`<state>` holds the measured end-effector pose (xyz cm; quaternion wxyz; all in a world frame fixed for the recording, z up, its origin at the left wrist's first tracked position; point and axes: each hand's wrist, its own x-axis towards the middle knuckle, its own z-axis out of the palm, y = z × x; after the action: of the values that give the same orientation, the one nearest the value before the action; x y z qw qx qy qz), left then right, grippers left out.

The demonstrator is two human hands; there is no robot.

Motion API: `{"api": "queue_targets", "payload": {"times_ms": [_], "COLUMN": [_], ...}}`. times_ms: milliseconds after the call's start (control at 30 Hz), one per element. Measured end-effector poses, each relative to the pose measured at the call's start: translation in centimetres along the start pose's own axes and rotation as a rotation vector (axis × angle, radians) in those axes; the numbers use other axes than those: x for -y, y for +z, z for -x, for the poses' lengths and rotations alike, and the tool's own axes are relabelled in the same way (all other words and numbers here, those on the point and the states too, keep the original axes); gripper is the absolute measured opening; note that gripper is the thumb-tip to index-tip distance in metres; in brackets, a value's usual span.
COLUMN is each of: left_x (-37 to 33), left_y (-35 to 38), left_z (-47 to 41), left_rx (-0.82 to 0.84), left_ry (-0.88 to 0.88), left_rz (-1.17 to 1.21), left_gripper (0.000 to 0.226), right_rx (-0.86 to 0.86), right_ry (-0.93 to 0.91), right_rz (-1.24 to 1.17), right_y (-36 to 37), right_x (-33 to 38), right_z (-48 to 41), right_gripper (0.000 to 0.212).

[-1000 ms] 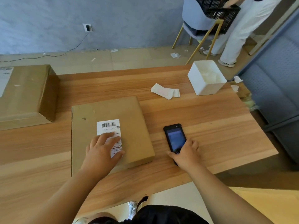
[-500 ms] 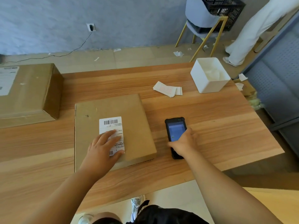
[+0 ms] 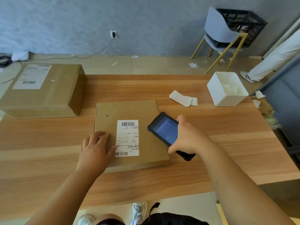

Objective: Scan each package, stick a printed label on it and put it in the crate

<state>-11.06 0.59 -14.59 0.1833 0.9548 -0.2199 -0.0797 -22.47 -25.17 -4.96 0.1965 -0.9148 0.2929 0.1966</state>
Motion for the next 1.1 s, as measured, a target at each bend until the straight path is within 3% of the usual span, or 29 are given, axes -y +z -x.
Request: {"api": "queue_targets", "payload": {"times_ms": [233,800,1100], "left_x": [0.5,1.5,1.7], "left_y": [-0.7,-0.9,-1.6], "left_z": [-0.6,-0.7,-1.6], "left_rx": [0.004,0.018,0.124], "left_ry": [-0.013,0.075,0.105], "left_rz": [0.013,0.051,-0.014], "left_gripper": [0.045,0.041,0.047], "right_rx": [0.104,0.088,-0.086], "right_ry": [-0.086,-0.055,0.111], "right_rz": [0.198,0.321,0.029], "right_y": [-1.3,-1.4,1.0], "right_x": [2.6,4.5,3.4], "right_z": [1.3,2.0,3.0], "right_gripper": [0.067,0.066,0.069]}}
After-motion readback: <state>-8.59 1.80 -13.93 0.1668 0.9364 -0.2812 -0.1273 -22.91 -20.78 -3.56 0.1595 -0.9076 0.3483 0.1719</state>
